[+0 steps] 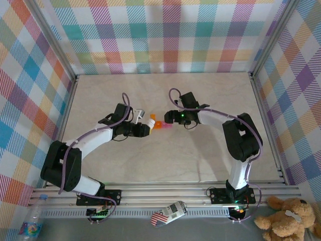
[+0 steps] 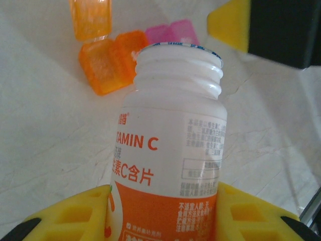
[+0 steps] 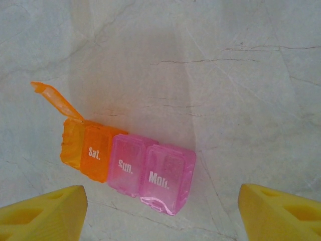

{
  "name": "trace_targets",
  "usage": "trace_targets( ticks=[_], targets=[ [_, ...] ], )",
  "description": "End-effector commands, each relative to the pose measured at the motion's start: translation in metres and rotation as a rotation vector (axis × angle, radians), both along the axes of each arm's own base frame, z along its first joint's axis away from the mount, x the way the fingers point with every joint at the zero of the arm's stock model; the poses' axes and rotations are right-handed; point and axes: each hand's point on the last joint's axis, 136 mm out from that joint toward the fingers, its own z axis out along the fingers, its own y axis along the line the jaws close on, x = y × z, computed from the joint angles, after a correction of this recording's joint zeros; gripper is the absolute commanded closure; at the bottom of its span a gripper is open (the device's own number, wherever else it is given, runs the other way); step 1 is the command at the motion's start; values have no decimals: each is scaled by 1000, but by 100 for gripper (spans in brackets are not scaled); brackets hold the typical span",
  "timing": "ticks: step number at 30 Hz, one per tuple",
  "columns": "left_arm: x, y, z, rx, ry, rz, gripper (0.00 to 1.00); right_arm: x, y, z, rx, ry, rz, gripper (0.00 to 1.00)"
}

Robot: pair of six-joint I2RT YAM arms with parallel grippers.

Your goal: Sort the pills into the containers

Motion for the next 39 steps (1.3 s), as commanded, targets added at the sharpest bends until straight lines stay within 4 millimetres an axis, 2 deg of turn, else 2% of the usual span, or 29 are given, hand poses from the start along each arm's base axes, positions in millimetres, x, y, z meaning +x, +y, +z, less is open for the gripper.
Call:
trace_targets(
  ticks=[1, 16, 39],
  targets=[
    [1, 0, -3, 27, 32, -16, 100, 8, 7, 5, 3, -27, 13, 22],
    [12, 5, -21, 133, 124, -6, 100, 12, 10, -15, -67, 3, 19, 23],
    [22, 5, -27, 254, 235, -19, 100, 10, 10, -35, -93, 41, 14, 24]
  ],
)
